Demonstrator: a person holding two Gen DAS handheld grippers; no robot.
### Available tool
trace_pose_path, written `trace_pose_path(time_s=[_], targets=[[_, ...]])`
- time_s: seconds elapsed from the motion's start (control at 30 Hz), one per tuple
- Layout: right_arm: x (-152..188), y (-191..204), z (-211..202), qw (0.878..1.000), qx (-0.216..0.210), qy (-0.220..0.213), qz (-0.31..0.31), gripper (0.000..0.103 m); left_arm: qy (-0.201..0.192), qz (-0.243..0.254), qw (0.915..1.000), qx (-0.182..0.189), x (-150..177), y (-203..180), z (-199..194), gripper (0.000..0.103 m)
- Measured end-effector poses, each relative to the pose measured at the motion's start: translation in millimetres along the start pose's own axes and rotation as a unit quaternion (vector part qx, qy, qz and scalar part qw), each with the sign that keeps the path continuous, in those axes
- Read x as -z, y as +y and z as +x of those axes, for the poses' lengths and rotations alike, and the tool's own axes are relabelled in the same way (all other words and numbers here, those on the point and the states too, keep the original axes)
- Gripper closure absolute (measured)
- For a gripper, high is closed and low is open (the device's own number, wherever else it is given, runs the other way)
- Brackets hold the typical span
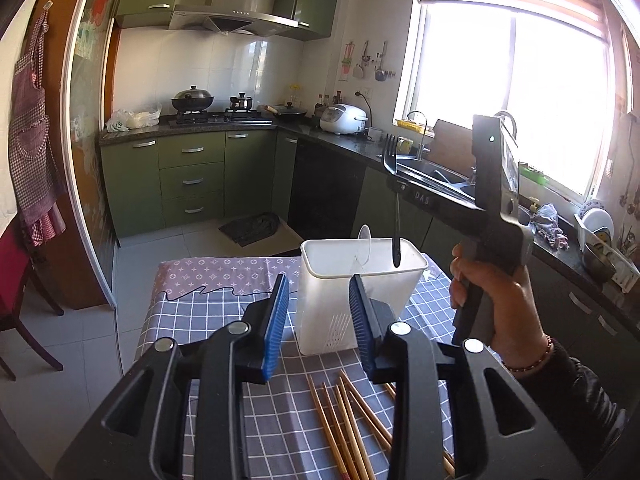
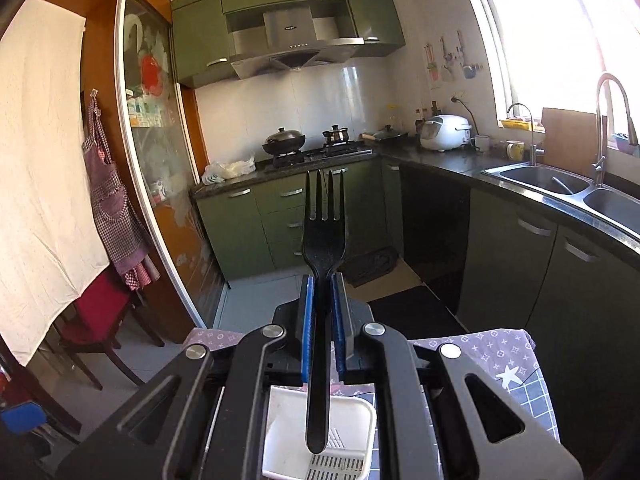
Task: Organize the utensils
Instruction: 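Lower the black fork into the white holder and open the right tool, then grasp a red-tipped wooden chopstick with the left tool and lift it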
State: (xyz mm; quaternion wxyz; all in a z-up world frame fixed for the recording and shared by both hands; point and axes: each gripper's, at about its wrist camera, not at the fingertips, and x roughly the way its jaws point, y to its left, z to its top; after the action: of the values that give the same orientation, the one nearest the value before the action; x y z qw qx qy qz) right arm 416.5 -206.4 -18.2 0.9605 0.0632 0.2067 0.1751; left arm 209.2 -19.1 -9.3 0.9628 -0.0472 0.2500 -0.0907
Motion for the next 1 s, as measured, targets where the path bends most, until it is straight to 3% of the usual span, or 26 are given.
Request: trace_pose_path(time_s=[0.5, 0.63, 0.9, 1.0], targets=[[54, -6, -49, 0.999, 0.006, 0.02, -0.032, 0.092, 0.043, 0.012, 0.999, 0.006, 12, -18, 10, 0.073], [57, -6, -59, 0.999, 0.008, 0.023, -0.036, 0.076, 0.055, 0.012, 0.9984, 0.001, 16, -20, 8, 0.073], [52, -14, -99, 1.0, 0.0, 0.012, -0.018, 0.076, 0.084, 0.018, 0.9963, -0.009, 25, -27, 6, 0.068], [56, -19, -127, 1.0, -0.001, 0.014, -0.009, 0.065, 0.11, 0.021, 0.9936, -0.015, 33, -29, 13, 0.067]])
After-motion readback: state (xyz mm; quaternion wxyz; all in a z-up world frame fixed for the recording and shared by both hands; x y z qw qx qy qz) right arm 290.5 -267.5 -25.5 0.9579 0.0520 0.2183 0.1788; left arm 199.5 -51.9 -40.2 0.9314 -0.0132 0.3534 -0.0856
